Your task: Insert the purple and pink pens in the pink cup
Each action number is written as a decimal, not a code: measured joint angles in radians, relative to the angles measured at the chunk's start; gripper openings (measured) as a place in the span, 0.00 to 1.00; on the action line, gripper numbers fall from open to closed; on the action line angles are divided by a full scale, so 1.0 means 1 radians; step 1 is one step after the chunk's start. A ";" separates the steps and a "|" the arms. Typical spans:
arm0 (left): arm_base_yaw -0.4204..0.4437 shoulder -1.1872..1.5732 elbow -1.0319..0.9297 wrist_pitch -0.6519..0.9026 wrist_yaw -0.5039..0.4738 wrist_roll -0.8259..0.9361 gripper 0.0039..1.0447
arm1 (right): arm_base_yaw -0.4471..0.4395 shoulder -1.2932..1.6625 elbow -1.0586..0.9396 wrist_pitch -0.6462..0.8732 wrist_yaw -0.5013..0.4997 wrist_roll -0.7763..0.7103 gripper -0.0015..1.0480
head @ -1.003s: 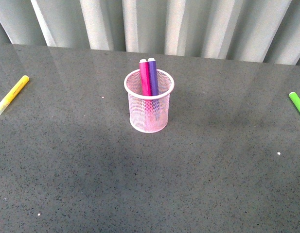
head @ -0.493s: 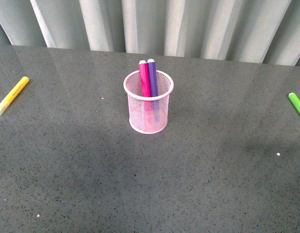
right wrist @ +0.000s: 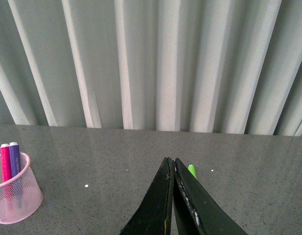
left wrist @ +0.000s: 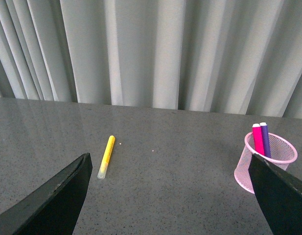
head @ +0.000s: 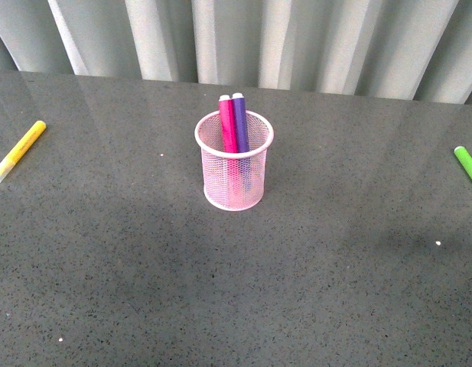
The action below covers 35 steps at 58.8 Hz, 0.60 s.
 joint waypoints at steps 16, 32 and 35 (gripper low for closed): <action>0.000 0.000 0.000 0.000 0.000 0.000 0.94 | 0.000 -0.108 0.000 -0.105 0.000 0.000 0.03; 0.000 0.000 0.000 0.000 0.000 0.000 0.94 | 0.000 -0.188 0.000 -0.186 0.000 0.000 0.03; 0.000 0.000 0.000 0.000 0.000 0.000 0.94 | 0.000 -0.205 0.000 -0.202 0.000 0.000 0.03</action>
